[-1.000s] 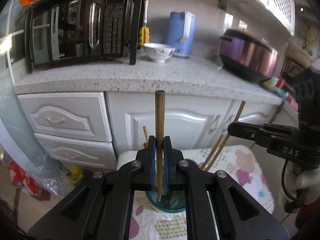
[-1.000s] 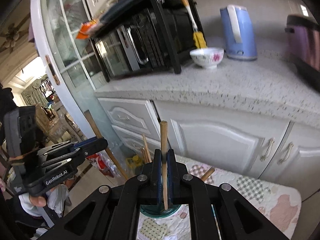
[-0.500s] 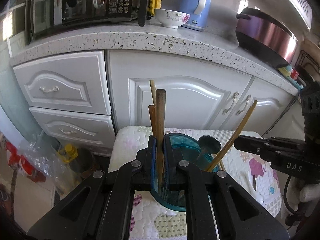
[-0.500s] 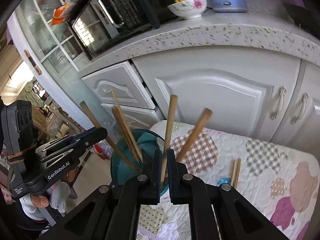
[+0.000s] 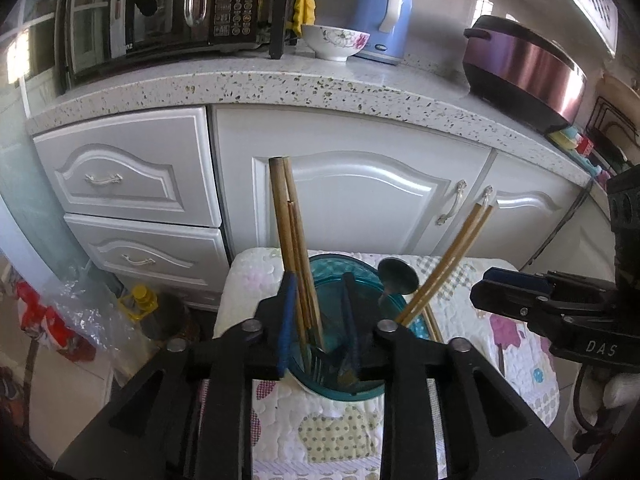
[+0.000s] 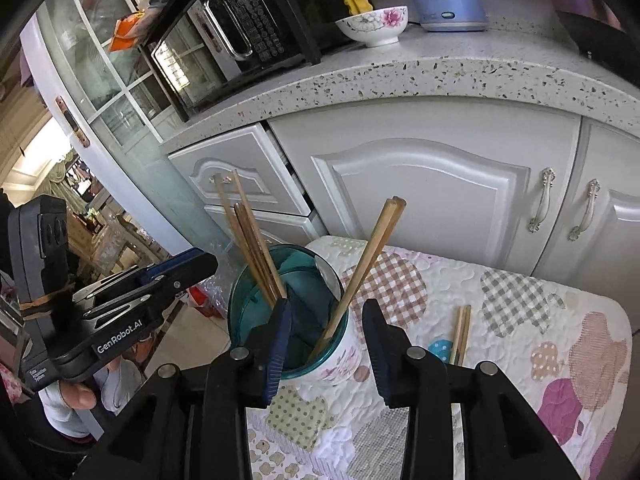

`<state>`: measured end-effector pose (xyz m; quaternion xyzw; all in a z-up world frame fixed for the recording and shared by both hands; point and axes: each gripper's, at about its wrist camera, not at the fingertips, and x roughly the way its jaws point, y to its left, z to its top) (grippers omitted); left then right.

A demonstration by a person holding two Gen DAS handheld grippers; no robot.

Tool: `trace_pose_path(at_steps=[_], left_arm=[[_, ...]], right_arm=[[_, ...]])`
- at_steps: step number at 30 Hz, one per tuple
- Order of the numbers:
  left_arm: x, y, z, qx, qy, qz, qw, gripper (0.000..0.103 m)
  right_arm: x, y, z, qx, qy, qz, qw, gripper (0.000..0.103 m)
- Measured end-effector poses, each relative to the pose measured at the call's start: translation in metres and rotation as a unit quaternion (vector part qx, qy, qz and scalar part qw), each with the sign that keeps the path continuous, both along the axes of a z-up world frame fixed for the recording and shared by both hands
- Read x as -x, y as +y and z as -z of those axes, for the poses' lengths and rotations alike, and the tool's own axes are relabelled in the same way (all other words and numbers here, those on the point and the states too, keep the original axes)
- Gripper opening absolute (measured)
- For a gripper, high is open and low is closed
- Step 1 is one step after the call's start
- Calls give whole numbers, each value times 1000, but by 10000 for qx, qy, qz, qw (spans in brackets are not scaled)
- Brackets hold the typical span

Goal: Organize utensils
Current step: 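Move both tools back over the remaining chopsticks on the cloth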

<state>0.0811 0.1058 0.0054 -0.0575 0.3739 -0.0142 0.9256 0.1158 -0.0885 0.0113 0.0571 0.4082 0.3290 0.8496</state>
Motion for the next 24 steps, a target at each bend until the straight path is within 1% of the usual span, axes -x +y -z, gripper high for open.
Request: trace_pose_path(at_steps=[5,10,15,19,24], left_arm=[[11,-11,-7,-135,-113,20,9998,24],[21,-23,-13,-169,-199,43,9996,24],[29,-39,-18,-170,-278,186,9993,24],[34,-54,-19,-171,-294,362,9988,24],[36,-71,-11,-67,-170,603,9980,24]], right_arm=[[12,-4,-8,130,-200,156,9996,35],[24,-14,-16,130,-331,258,9990,35],[34,-27,-17,208,-357,344,9986,36],[40,-43,-12,253,-328,466,9981,37],[38,-64,11,393,-98,639,9971,39]])
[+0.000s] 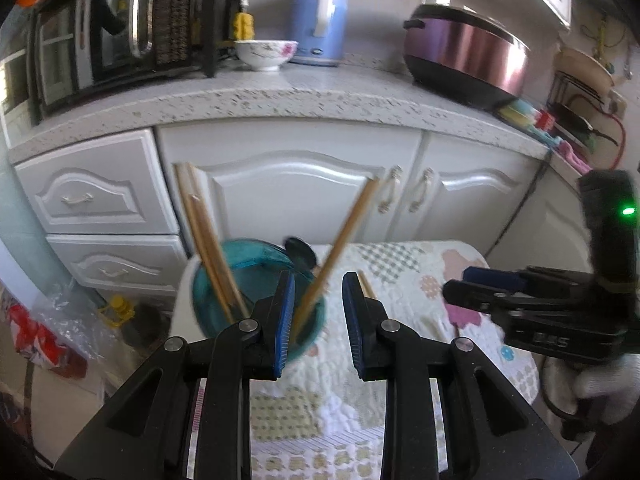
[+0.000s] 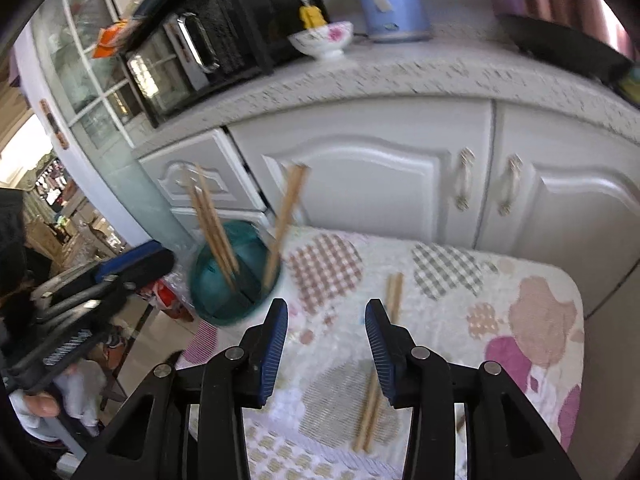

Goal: Organize utensils
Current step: 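Move both tools back over the remaining chopsticks on the cloth, then grasp a chopstick with the left tool while the right tool grasps another chopstick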

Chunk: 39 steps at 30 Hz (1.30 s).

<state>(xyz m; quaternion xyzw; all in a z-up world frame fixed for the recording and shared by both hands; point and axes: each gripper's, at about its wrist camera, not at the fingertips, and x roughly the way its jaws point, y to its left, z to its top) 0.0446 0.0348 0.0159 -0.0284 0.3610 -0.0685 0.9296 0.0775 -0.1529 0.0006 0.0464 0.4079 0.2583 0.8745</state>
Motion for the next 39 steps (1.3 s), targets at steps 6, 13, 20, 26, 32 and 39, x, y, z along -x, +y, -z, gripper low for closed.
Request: trace_pose_path(at_steps=[6,13,20,26,32,39], left_arm=[[-2,-14,22,14,289,175,9994,24],[-6,-20,46,61,639,285,9975,24],[-11,-27,65,114,886,404,9952,24],[-16,-46,82,99,1111,621,9918,24],[-32,-72,113,204,1504,882,9845,24],[-68,-90,159,288,1991,792,9764,24]], right_arm=[[-19,-12,62,441,572,183,9972,39],[-51,1,134,658,1258,207,9896,25],[-67,10,162,884,1438,169,9855,14],[-59,-23,167,286,1790,343,9828,5],[-8,-47,167,150,1938,329,9804,5],[5,-75,134,-93,1531,532,9867,22]])
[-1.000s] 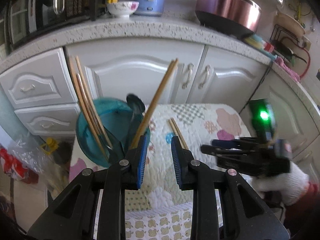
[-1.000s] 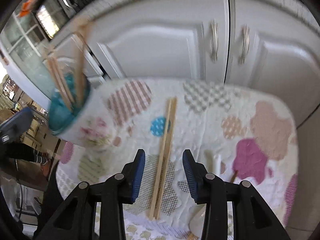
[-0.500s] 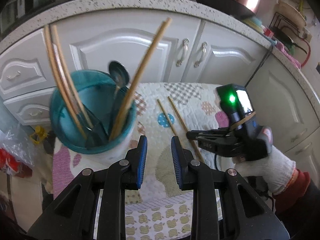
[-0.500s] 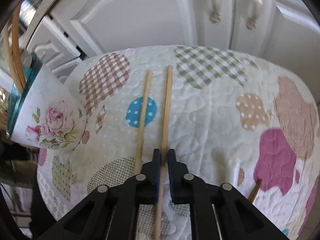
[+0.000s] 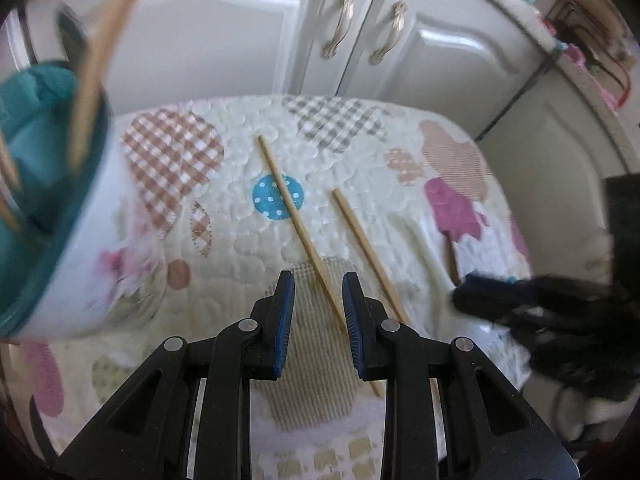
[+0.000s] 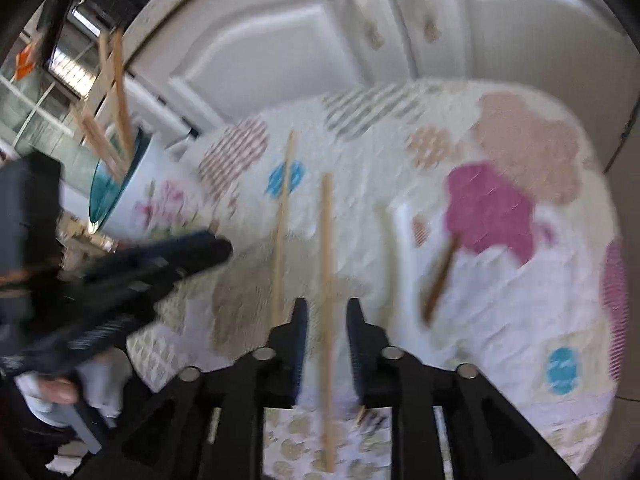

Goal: Organize utensils
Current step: 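Grasp a chopstick with the left tool while the right tool grasps another chopstick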

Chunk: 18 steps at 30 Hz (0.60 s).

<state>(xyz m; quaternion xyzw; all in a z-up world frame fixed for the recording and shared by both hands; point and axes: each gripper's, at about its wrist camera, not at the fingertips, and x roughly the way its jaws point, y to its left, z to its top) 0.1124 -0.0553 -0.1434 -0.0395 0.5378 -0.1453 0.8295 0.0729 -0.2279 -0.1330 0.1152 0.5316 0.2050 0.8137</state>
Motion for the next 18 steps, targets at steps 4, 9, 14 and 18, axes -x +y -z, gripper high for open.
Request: trace_pose_path(at_steps=[4,9,14,18], left_arm=[[-15,-8,23,-1,221,-67,9997,24],[-21,-10,36,86,221,-66,9997,9],[6,3,30,94,404,96,9991,4],[40,16,29,20,601,182,9980,4]], right_arm=[[-19,-6,-1,240,-36,6,9997,22],[-43,16,7,257,-2,-253,9993,22],[-63,32,16,371,65,-409,9985,22],[-75,46,23,416,97,-535,9977,22]])
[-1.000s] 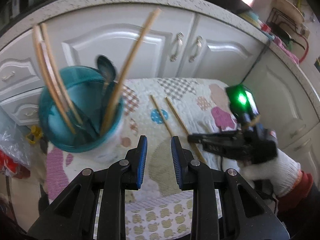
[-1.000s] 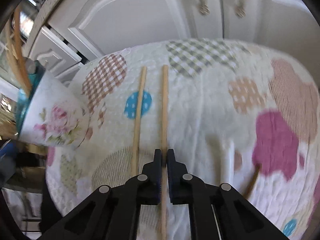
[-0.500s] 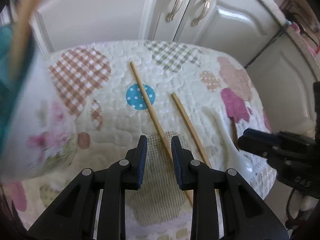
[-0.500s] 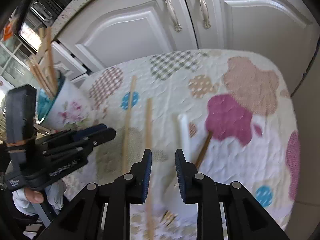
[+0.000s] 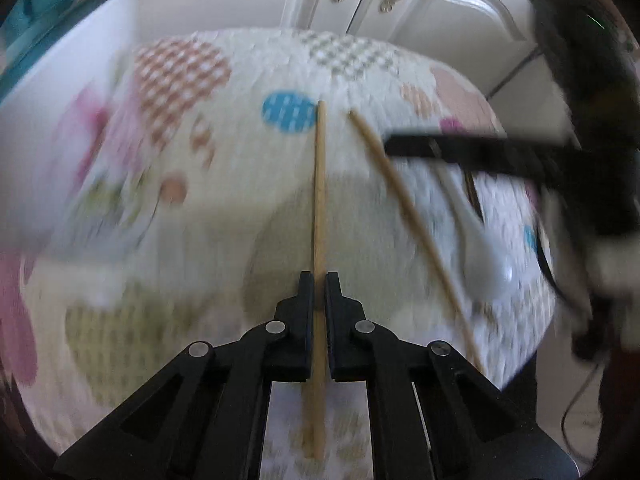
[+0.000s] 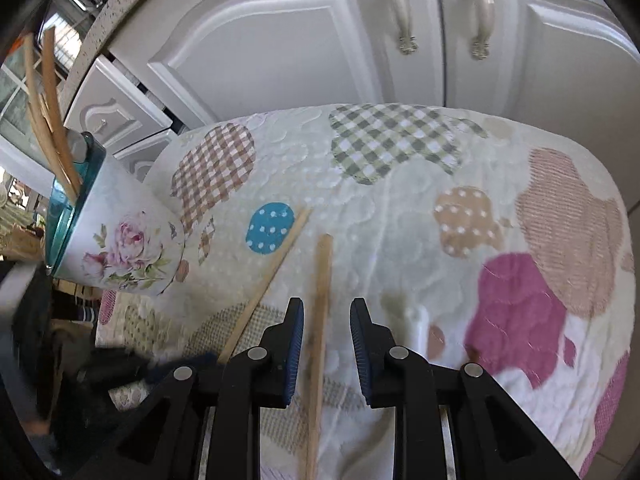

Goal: Organize utensils
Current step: 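Grasp a chopstick with the left tool while the right tool grasps another chopstick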

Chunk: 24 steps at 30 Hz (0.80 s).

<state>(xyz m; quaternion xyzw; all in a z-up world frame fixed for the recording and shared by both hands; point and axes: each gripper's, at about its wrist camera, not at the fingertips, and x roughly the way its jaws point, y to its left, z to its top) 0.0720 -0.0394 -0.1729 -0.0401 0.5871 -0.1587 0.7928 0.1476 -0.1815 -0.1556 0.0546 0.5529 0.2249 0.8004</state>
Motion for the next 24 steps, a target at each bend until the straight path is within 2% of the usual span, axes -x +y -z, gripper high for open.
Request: trace_pose_path(at_steps=[5,6,8,10,19,22,24], left_arm=[[9,2,-4,-203,-20,39,9998,5],[6,0,-6,-250,-84,28,9996,6],[-3,-4,-9,-263,-200,-8,9995,17],[-14,-9,-8,-330,-285,-8,9990,22],[-52,-36,2,-942,-550,-70,9940,22],[-58,-39,3,-974,-592,-67,9935,23],[-63,-41,4,-917,-613,9,9939,17]], right_arm=[[-13,15,15,192,-24,-80,9998,22],[-13,16,14,222,-85,-74,9997,16],[-14,11,15,136,10,-19,9999,7],[-11,3,16,84,108,-52,9999,6],[-4,-10,17,230,230,-7,9995,6],[-10,-7,18,211,164,33,9996,7],[-13,-6,18,153,130,53,9998,7]])
